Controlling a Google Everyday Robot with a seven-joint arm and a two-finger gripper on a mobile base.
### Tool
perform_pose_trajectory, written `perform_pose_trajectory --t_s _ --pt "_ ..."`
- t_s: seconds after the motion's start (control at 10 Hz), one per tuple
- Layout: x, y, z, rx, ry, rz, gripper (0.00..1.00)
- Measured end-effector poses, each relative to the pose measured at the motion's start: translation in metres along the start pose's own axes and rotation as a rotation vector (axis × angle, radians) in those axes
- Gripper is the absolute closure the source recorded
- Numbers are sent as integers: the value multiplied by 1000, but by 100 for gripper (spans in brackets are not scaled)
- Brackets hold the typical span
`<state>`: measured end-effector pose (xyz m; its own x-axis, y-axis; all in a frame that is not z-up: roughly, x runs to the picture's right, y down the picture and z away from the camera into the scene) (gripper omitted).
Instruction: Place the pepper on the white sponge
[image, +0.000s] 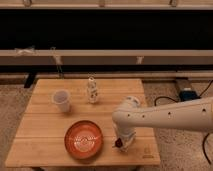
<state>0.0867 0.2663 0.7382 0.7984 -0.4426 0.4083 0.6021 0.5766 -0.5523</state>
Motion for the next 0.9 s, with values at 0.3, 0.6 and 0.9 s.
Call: perform_pose_trajectory --t_s 0.3,0.6,0.9 --pt "1 -2 9 -18 -5 -3 20" --pt "1 -4 12 -32 -8 -9 20" --pt "1 -6 8 -37 -2 -18 20"
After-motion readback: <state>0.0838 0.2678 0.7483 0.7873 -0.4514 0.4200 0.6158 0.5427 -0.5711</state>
